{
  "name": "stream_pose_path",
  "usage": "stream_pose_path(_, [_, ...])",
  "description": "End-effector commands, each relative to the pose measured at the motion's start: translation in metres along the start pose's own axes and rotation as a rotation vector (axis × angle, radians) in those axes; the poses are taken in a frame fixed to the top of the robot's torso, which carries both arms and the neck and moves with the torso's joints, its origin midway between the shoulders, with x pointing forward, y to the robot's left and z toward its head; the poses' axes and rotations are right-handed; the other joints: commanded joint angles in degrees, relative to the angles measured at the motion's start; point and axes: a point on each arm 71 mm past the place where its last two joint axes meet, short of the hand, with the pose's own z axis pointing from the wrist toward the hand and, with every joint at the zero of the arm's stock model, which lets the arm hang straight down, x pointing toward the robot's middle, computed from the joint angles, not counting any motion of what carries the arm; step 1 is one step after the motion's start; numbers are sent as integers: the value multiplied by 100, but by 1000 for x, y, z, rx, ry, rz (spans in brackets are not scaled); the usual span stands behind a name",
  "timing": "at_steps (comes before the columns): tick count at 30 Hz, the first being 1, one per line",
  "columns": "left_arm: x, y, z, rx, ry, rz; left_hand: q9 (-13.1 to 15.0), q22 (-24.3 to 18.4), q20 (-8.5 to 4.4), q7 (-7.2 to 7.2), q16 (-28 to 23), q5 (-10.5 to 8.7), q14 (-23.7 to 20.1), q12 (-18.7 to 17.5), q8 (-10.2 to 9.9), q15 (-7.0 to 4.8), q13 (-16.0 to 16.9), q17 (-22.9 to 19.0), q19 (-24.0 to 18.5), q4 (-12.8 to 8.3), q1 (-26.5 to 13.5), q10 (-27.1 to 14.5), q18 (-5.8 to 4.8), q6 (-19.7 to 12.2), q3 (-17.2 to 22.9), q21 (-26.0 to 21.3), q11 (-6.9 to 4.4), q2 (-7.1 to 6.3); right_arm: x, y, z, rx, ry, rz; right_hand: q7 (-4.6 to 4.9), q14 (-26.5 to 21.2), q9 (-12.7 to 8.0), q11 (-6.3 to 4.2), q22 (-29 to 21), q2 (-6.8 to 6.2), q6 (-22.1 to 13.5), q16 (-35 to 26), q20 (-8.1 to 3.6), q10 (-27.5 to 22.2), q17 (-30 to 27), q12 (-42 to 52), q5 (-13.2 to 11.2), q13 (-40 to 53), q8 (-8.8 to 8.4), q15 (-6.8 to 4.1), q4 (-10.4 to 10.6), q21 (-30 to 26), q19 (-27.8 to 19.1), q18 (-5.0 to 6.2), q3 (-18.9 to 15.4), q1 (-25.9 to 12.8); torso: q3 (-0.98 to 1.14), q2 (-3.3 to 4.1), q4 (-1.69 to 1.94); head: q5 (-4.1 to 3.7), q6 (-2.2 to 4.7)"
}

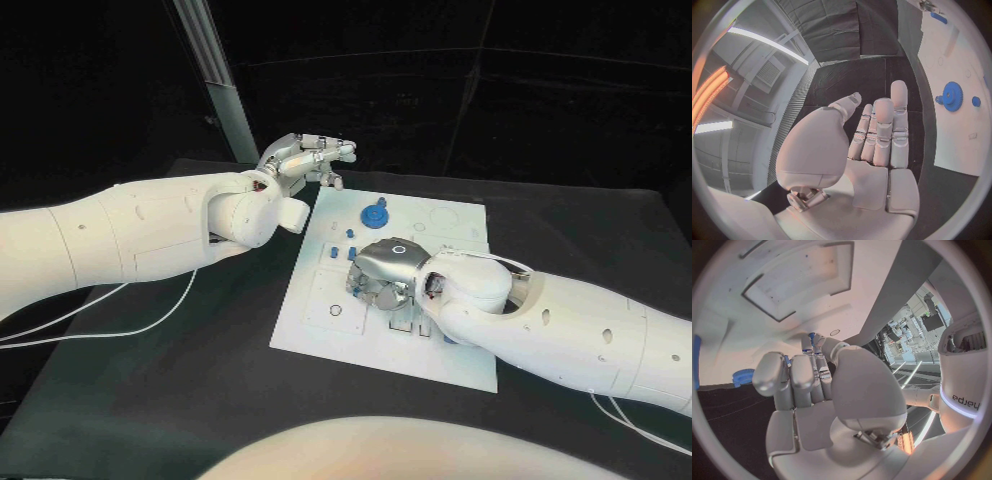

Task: Assemble the parts on the task board

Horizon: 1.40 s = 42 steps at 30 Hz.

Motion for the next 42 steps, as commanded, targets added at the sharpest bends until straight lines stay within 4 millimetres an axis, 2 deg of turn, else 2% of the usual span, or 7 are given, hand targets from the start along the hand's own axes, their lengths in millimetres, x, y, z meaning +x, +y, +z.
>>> stream_pose_path(1, [0,-2,0,8,9,-5,-1,-4,50,12,29,11,-19,32,30,18,1,-9,7,12,-64,-37,81,-39,-9,-22,-1,5,2,-1,-1,1,14,-10,41,170,-7,30,-2,-22,-46,33,5,-57,-17,-42,10,-4,3,-14,12,25,1,-64,-68,-99,0,-4,1,-4,3])
stream_pose_path(5, [0,-2,0,8,9,-4,-2,-7,50,13,29,9,-21,37,32,18,1,-14,8,8,-55,-44,81,-43,-10,-24,-1,8,1,-4,-2,9,-11,-9,171,154,-53,158,-123,-135,-419,47,78,-537,-37,-63,-20,-58,-31,90,43,-49,-81,-48,-159,-261,-1,-4,0,-2,5])
stream_pose_path(11, [-1,-3,0,7,8,-4,-2,-9,51,14,29,4,-24,41,32,18,0,-20,8,6,-49,-50,82,-47,-13,-26,0,8,-5,-7,-5,14,-97,0,267,-159,-46,311,-1382,-252,-1014,-605,217,-1372,-845,-13,-44,-52,-20,213,-2,-873,-685,191,-406,-347,3,-6,-5,-12,18])
stream_pose_path(18, [-2,-3,0,4,7,-4,-2,-10,51,14,29,3,-25,42,32,19,0,-20,8,5,-48,-51,82,-48,-14,-26,0,8,-11,-11,-21,10,-181,33,263,-146,-26,305,-1386,-213,-1016,-599,219,-1344,-906,120,18,-31,10,206,-34,-899,-635,188,-552,-328,11,-15,-16,-40,58])
stream_pose_path(22, [-5,-3,-1,3,4,-4,-2,-12,51,15,30,-3,-26,45,33,19,0,-22,9,4,-44,-57,82,-51,-17,-28,1,7,-17,-22,-45,40,-208,67,233,-85,-12,269,-1235,-181,-913,-490,204,-1194,-830,247,67,-27,35,179,-33,-805,-520,156,-601,-329,-4,-25,-22,-88,106])
stream_pose_path(31, [-6,-3,-2,0,8,-6,-2,-12,51,15,30,-3,-26,45,33,19,0,-22,9,4,-44,-57,82,-51,-17,-28,1,7,-45,-70,-81,208,-194,65,166,-76,-28,228,-1218,-316,-889,-487,185,-1227,-906,293,110,-54,-5,152,33,-802,-469,145,-850,-471,-7,-63,-80,-170,189])
stream_pose_path(42, [-6,-2,-1,-3,10,-7,-2,-15,52,16,32,-13,-28,53,35,20,1,-24,10,0,-38,-62,82,-54,-23,-30,2,4,-45,-97,-92,312,-102,0,124,-134,-32,223,-1512,-278,-1080,-634,187,-1555,-1175,277,95,-42,-8,157,48,-1030,-556,187,-1356,-315,-6,-42,-64,-214,230])
